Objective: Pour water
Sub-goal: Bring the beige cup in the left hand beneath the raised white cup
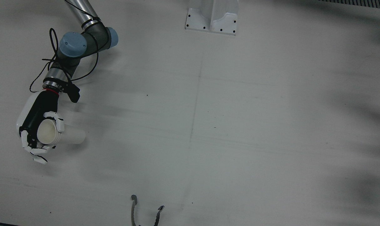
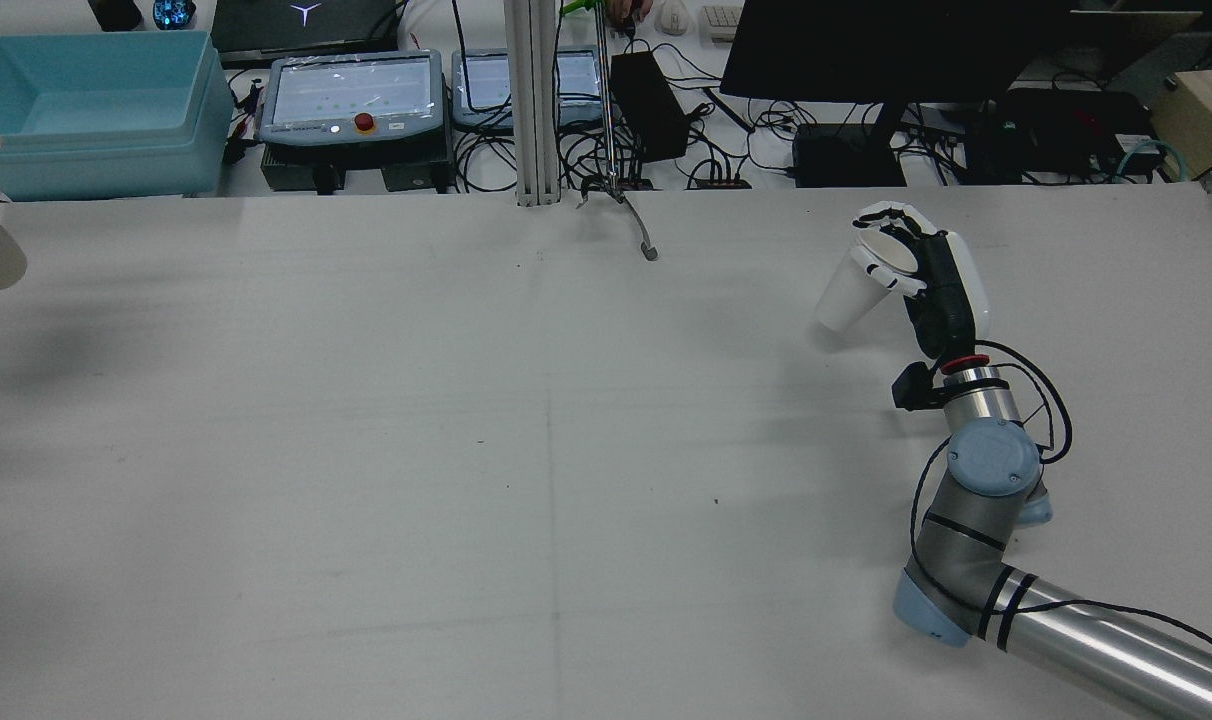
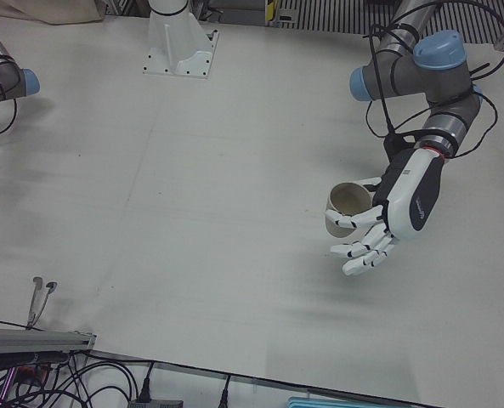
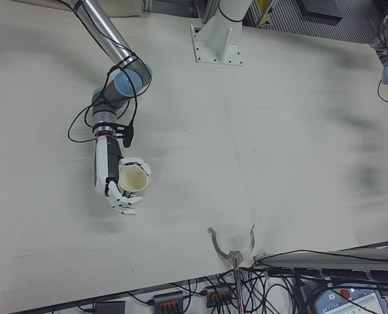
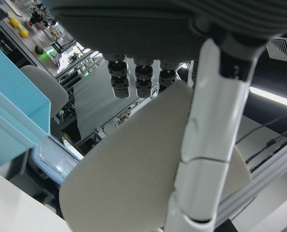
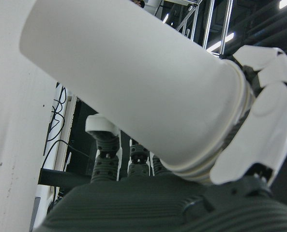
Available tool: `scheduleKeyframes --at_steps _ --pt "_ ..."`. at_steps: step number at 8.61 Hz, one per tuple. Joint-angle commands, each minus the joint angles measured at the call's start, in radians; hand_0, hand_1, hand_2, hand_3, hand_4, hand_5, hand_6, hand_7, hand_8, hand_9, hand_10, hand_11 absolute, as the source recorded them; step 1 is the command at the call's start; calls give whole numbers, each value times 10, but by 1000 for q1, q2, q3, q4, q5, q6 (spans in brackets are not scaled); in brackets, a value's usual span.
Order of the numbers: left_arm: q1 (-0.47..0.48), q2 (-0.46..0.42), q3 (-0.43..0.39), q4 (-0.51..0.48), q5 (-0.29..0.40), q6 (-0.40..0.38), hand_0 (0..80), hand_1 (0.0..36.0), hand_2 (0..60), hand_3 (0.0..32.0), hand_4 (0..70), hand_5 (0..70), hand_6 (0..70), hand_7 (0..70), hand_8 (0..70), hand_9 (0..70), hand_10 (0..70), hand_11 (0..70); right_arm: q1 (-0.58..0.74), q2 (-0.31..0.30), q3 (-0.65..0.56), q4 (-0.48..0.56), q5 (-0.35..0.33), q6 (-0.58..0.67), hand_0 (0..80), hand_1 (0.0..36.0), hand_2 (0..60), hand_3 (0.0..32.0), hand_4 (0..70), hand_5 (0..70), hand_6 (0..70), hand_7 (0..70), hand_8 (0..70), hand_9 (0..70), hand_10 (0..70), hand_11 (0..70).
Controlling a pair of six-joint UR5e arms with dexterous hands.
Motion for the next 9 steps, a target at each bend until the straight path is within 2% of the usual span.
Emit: scheduleKeyframes --at_steps 1,2,3,4,5,7,9 --pt "118 -105 -92 135 42 5 800 201 0 0 574 364 154 329 117 161 106 172 39 -8 110 -130 -80 -3 472 360 600 0 59 384 457 625 231 264 486 700" --pt "141 -148 -98 166 42 5 800 201 0 0 577 366 155 333 115 161 106 172 55 -15 155 -169 -98 -24 479 360 600 0 53 393 450 620 216 244 475 697" --pt "176 -197 -104 205 42 17 800 203 0 0 578 365 154 333 115 159 106 172 79 -29 239 -221 -133 -99 479 360 600 0 23 372 429 591 201 224 470 691" --pt "207 -229 -120 226 42 55 800 203 0 0 576 364 154 331 115 159 106 172 108 -49 312 -228 -199 -202 475 360 600 0 5 354 418 568 193 213 468 687" --pt "263 -267 -137 261 39 72 800 204 0 0 588 367 156 330 119 159 106 174 122 -49 356 -228 -224 -268 475 360 600 0 0 346 418 562 193 210 470 690" --pt "333 -349 -137 307 27 137 800 210 0 0 587 373 172 350 145 191 121 195 124 -48 438 -229 -227 -348 485 360 600 0 0 360 426 568 190 199 482 700" --pt "418 -488 -123 422 28 149 800 214 0 0 566 373 175 345 153 196 130 208 125 -48 513 -234 -270 -446 491 360 600 0 0 366 432 570 188 193 486 700"
